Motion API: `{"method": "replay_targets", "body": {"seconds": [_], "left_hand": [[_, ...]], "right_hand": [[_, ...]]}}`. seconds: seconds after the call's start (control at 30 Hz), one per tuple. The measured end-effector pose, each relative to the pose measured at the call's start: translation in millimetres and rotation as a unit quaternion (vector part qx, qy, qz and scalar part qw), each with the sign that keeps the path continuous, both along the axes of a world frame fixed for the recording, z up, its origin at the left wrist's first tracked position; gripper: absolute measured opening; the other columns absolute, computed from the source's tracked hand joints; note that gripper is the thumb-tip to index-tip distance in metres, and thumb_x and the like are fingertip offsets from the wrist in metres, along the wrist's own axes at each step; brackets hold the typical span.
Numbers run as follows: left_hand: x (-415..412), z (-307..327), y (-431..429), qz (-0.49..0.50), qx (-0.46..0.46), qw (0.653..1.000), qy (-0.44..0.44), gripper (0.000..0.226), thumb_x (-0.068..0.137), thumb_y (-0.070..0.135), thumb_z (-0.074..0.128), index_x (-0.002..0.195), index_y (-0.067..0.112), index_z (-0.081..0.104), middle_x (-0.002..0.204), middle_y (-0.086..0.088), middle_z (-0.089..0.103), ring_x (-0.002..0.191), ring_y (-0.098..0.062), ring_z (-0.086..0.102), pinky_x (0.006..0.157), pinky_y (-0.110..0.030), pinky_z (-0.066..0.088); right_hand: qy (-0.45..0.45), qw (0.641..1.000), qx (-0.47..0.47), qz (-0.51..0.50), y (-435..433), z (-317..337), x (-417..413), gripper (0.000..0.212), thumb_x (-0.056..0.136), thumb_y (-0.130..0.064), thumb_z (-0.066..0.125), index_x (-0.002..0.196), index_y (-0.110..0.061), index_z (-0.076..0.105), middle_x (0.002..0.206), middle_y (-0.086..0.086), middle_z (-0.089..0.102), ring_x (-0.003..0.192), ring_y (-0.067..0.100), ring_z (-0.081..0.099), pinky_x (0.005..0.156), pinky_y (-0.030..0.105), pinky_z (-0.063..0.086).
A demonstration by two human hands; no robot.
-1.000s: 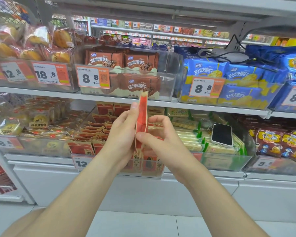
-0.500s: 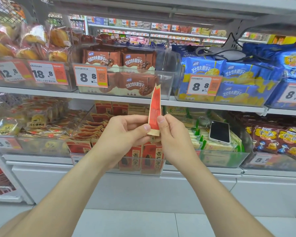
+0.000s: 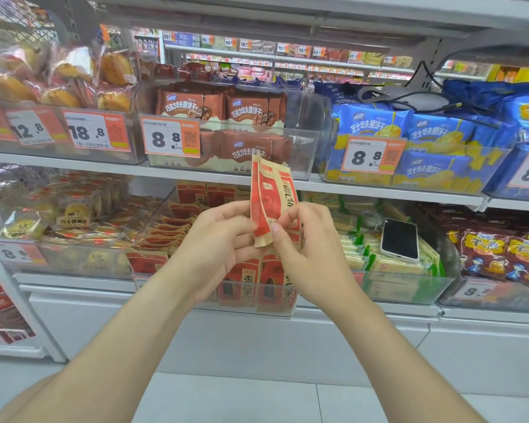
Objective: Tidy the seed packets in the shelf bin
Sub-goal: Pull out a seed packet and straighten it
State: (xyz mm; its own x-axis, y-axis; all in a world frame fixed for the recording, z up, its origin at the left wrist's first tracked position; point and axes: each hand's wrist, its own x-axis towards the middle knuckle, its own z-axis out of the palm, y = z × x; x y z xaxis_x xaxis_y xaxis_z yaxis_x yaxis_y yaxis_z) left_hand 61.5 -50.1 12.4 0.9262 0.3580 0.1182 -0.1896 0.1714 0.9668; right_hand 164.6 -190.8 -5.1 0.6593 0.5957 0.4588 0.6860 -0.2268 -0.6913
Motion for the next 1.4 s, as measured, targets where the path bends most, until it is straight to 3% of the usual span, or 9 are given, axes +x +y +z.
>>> {"method": "replay_targets", "body": {"seconds": [0.1, 0.2, 0.4, 0.53, 0.73, 0.9, 1.03, 1.17, 1.4], "left_hand": [[0, -2, -3, -0.001, 0.016, 1.0, -0.003, 0.033, 0.109, 0.02, 0.061, 0.14, 0.01, 0.065, 0.126, -0.011, 0.078, 0.118, -0.029, 0.076, 0.1, -0.043, 0.062], [1, -5, -1, 0.047, 0.026, 0.999, -0.004, 0.029, 0.109, 0.009, 0.058, 0.137, 0.011, 0.065, 0.118, -0.012, 0.081, 0.112, -0.029, 0.078, 0.095, -0.04, 0.065], [1, -3, 3, 0.077, -0.021, 0.997, 0.009, 0.026, 0.109, 0.004, 0.055, 0.133, 0.013, 0.064, 0.115, -0.011, 0.082, 0.109, -0.027, 0.079, 0.088, -0.033, 0.066], [1, -1, 2, 0.08, -0.033, 0.996, 0.021, 0.026, 0.109, 0.003, 0.056, 0.133, 0.011, 0.063, 0.115, -0.012, 0.082, 0.108, -0.027, 0.08, 0.09, -0.036, 0.066], [2, 1, -3, 0.129, -0.022, 0.991, 0.021, 0.024, 0.114, 0.024, 0.051, 0.128, 0.019, 0.07, 0.112, -0.004, 0.083, 0.104, -0.023, 0.08, 0.087, -0.045, 0.063], [3, -2, -9, 0.174, -0.013, 0.983, 0.056, 0.034, 0.117, 0.033, 0.041, 0.123, 0.022, 0.073, 0.11, -0.006, 0.083, 0.1, -0.026, 0.081, 0.091, -0.053, 0.064], [0, -2, -17, 0.109, 0.034, 0.989, 0.09, 0.034, 0.115, 0.033, 0.048, 0.119, 0.021, 0.079, 0.108, -0.009, 0.083, 0.099, -0.028, 0.081, 0.094, -0.052, 0.062], [1, -6, -25, 0.063, -0.003, 0.995, 0.082, 0.045, 0.115, 0.045, 0.039, 0.125, 0.022, 0.077, 0.115, -0.011, 0.082, 0.107, -0.031, 0.08, 0.098, -0.056, 0.06], [5, -8, -23, 0.109, -0.001, 0.993, 0.046, 0.028, 0.115, 0.032, 0.048, 0.132, 0.022, 0.068, 0.111, -0.006, 0.083, 0.102, -0.024, 0.081, 0.089, -0.05, 0.065]], "right_hand": [[-0.022, 0.999, 0.027, -0.025, 2, -3, -10, 0.025, 0.094, -0.043, 0.074, 0.098, -0.031, 0.052, 0.121, -0.013, 0.043, 0.116, 0.001, 0.052, 0.089, 0.015, 0.046], [-0.019, 0.996, 0.086, -0.026, 4, 1, -13, 0.033, 0.092, -0.02, 0.077, 0.113, -0.03, 0.054, 0.122, -0.011, 0.054, 0.111, 0.004, 0.06, 0.09, 0.021, 0.052], [0.339, 0.921, 0.192, -0.006, 0, 15, -5, 0.054, 0.098, 0.01, 0.065, 0.138, -0.026, 0.058, 0.109, -0.001, 0.081, 0.098, 0.015, 0.08, 0.093, 0.043, 0.064], [0.438, 0.866, 0.241, 0.022, -4, 17, 2, 0.057, 0.094, 0.019, 0.065, 0.141, -0.014, 0.059, 0.107, 0.011, 0.082, 0.099, 0.028, 0.081, 0.091, 0.044, 0.064], [0.377, 0.922, 0.084, 0.033, -12, 19, 4, 0.065, 0.083, 0.029, 0.061, 0.13, -0.016, 0.064, 0.094, 0.009, 0.083, 0.087, 0.024, 0.082, 0.067, 0.034, 0.066], [0.326, 0.94, -0.057, 0.079, -11, 15, -1, 0.043, 0.087, 0.008, 0.074, 0.12, -0.019, 0.073, 0.094, 0.006, 0.082, 0.087, 0.021, 0.081, 0.073, 0.039, 0.067], [0.297, 0.953, 0.061, 0.012, -10, 16, 1, 0.014, 0.1, -0.031, 0.075, 0.105, -0.02, 0.08, 0.097, -0.001, 0.083, 0.092, 0.017, 0.08, 0.089, 0.042, 0.065], [0.329, 0.931, 0.159, -0.011, -12, 20, 1, 0.015, 0.104, -0.022, 0.07, 0.104, -0.012, 0.081, 0.092, 0.004, 0.083, 0.08, 0.015, 0.079, 0.063, 0.025, 0.061], [0.364, 0.918, 0.158, 0.001, -11, 21, 0, 0.017, 0.105, -0.022, 0.068, 0.107, -0.011, 0.08, 0.093, 0.006, 0.083, 0.078, 0.015, 0.079, 0.059, 0.021, 0.058]]}}
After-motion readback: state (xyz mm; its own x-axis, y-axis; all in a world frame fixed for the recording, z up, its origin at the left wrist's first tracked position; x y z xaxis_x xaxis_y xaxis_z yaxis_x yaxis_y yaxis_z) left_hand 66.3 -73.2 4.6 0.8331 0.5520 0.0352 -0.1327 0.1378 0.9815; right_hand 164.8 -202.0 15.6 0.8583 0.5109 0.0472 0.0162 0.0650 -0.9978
